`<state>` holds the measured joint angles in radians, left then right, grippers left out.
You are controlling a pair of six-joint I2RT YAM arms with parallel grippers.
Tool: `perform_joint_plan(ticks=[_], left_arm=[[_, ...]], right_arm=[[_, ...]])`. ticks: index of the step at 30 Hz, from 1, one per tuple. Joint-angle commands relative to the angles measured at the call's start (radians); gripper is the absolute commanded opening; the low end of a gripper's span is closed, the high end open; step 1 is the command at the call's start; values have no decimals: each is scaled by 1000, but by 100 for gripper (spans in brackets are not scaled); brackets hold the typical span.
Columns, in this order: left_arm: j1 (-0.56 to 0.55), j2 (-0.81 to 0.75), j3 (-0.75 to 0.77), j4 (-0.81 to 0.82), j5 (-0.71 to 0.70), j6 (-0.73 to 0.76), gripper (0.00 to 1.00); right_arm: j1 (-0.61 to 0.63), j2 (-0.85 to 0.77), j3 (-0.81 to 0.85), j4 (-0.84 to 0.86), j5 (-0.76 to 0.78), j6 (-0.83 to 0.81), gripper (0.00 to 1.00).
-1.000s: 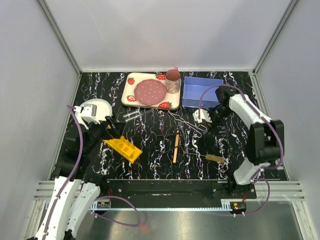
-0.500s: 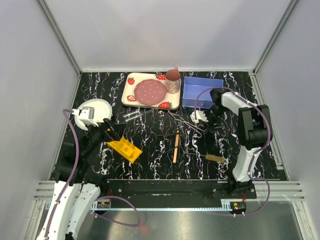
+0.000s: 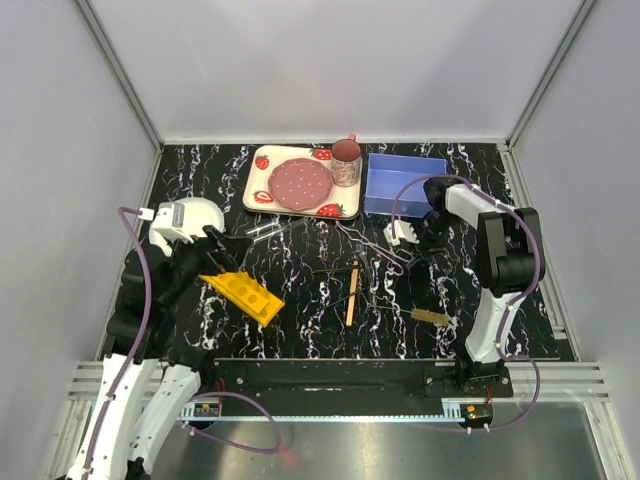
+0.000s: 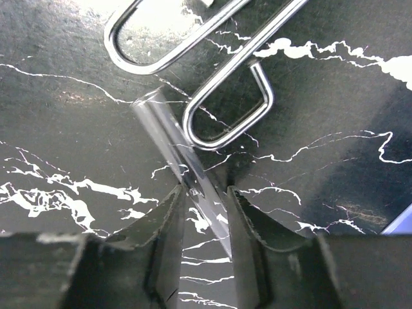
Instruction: Organize the chemistry lab equipment
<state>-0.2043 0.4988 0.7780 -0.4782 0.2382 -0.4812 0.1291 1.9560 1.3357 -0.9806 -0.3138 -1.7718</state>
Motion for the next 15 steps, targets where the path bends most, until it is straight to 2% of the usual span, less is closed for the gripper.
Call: perform_joint_plan(ticks=[1,6,10,11,13,15], left_arm=[[-1,-16,-2,68,50,-42,99],[-1,-9,-123,263,193,-226,99],[-20,46,-265,513,303,-550,99],[-38,64,-311,618,323,-583,99],[-131,102,-324,658,291,-597,99],[-219,142,-306,653,178,-577,99]], right_arm=[[-11,-20,-33,0,15,18,34],[-26,-35,-24,-12,5,101,19],[-49,-74,-9,-35,-63,164,17],[-51,-86,-9,-39,-76,190,17],[-52,-117,-7,-62,-103,212,16],[-54,-149,-6,-81,-119,254,16]])
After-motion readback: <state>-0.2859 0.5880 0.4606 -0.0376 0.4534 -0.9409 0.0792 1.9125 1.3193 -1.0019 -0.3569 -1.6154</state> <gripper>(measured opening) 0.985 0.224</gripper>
